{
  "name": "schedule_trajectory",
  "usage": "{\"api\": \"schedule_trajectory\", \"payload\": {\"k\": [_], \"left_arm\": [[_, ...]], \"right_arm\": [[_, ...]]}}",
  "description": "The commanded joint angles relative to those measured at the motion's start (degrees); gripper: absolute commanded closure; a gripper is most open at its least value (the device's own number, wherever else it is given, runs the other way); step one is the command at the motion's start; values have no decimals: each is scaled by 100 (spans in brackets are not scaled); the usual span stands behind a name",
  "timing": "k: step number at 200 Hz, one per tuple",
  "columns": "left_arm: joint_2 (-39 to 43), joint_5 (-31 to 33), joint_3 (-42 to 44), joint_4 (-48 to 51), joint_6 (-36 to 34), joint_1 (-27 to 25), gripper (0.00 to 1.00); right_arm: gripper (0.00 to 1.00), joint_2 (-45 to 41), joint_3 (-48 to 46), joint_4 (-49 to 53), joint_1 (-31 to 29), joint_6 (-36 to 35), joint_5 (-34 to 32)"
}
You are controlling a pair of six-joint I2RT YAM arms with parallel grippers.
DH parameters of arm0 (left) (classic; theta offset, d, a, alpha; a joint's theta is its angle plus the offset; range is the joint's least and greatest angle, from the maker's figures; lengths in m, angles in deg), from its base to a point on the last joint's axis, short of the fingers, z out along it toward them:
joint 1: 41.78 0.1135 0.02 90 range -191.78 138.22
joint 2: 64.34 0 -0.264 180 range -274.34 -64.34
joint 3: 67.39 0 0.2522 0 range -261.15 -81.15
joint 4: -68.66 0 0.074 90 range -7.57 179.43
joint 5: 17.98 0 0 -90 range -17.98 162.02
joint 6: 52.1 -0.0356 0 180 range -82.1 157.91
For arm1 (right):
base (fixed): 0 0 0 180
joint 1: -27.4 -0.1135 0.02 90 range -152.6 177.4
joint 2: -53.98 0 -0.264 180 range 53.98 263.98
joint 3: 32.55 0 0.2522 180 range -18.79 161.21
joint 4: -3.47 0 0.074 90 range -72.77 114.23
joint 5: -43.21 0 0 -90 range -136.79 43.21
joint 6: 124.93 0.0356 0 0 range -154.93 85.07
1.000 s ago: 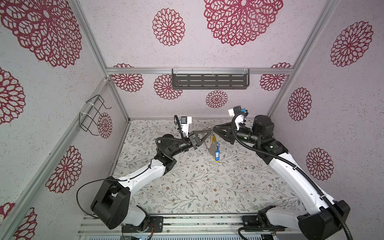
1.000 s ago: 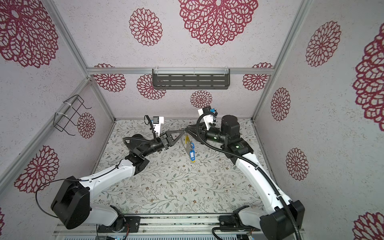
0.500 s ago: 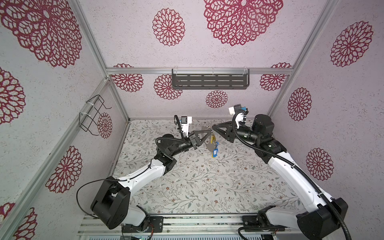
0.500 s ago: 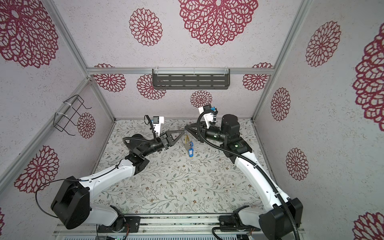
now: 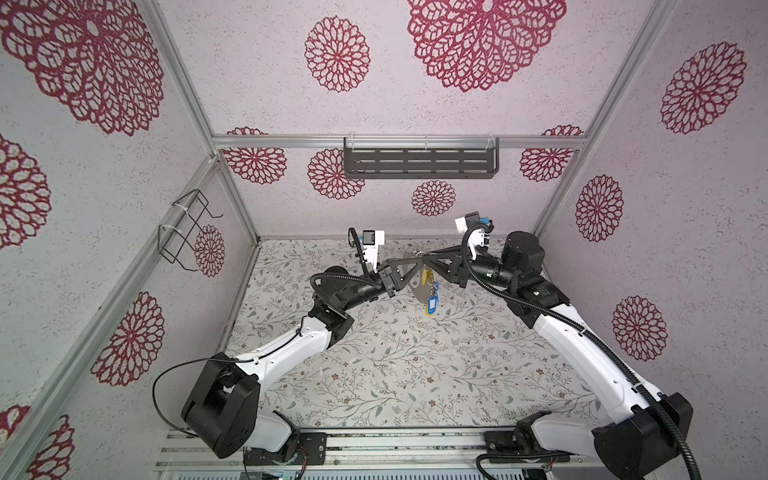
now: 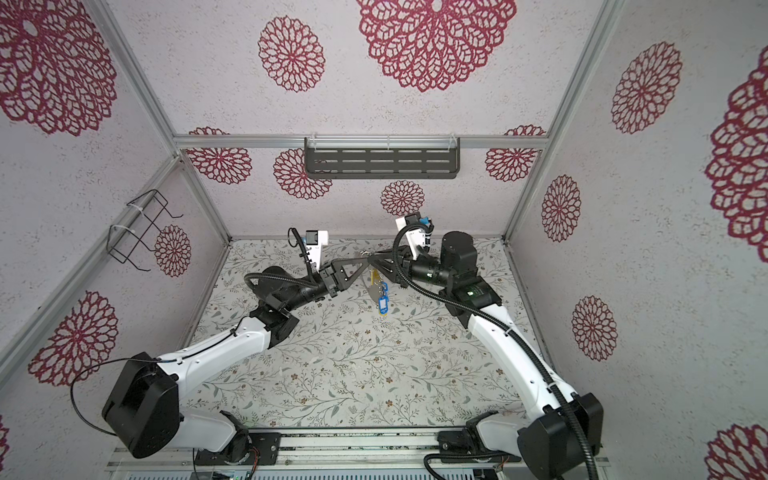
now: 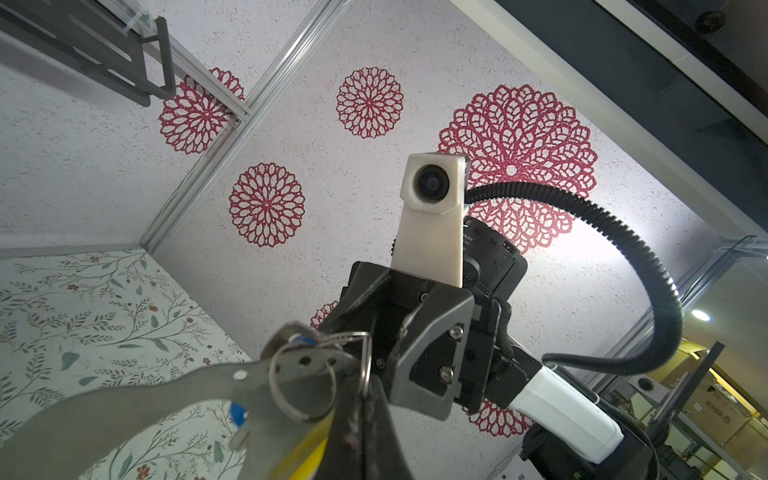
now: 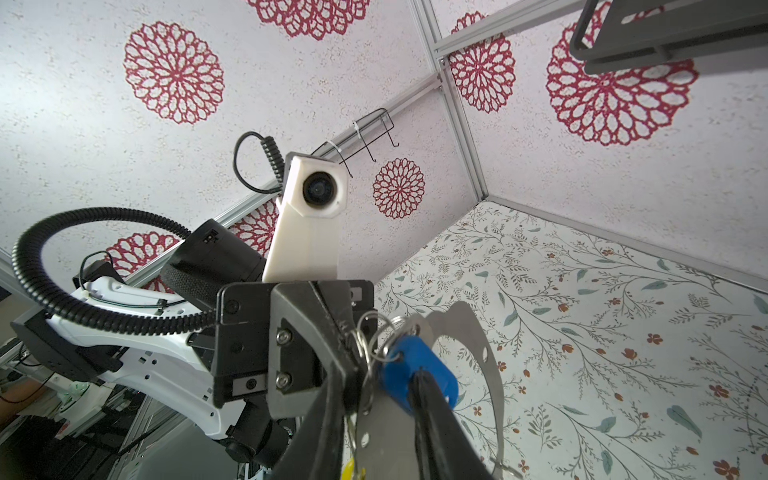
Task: Remove the keys from the keyring
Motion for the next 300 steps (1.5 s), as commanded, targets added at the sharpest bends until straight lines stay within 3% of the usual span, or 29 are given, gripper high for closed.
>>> {"api": "schedule_trajectory", "payload": {"k": [1, 86, 142, 163, 177, 195, 220, 235, 242, 267, 300], "left_arm": [[-19, -74, -225, -207, -6, -38, 100], [-124, -85, -272, -91, -106, -76, 100], [-177, -138, -263, 108, -454, -81, 100], [-34, -189, -107, 312, -936, -57, 80], [291, 19, 106, 909, -1621, -25, 64], [950, 751, 378, 2067, -3005, -20, 57], [1801, 1201, 739, 3238, -5768, -78, 59], [2197, 1173, 873, 3914, -7875, -141, 69], [2271, 1252, 796, 4301, -8548, -143, 75], [1946, 1626, 24, 5573, -9709, -109, 82], [1248, 1256, -684, 5945, -10155, -110, 79]], "right_arm": [[75, -104, 47, -208, 18, 14, 140], [100, -72, 76, -246, 23, 56, 218], [100, -115, 78, -17, 19, -186, 47], [100, -215, 125, 564, 10, -753, -467], [100, -341, 40, 872, 9, -1195, -898], [100, -572, -256, 977, 4, -1638, -1313], [100, -893, -730, 758, -3, -2055, -1509], [100, -951, -803, 865, -2, -2325, -1447], [100, -947, -799, 968, -1, -2400, -1346], [100, -876, -762, 1175, -2, -2400, -752], [100, -743, -850, 1204, -2, -2167, -173]]}}
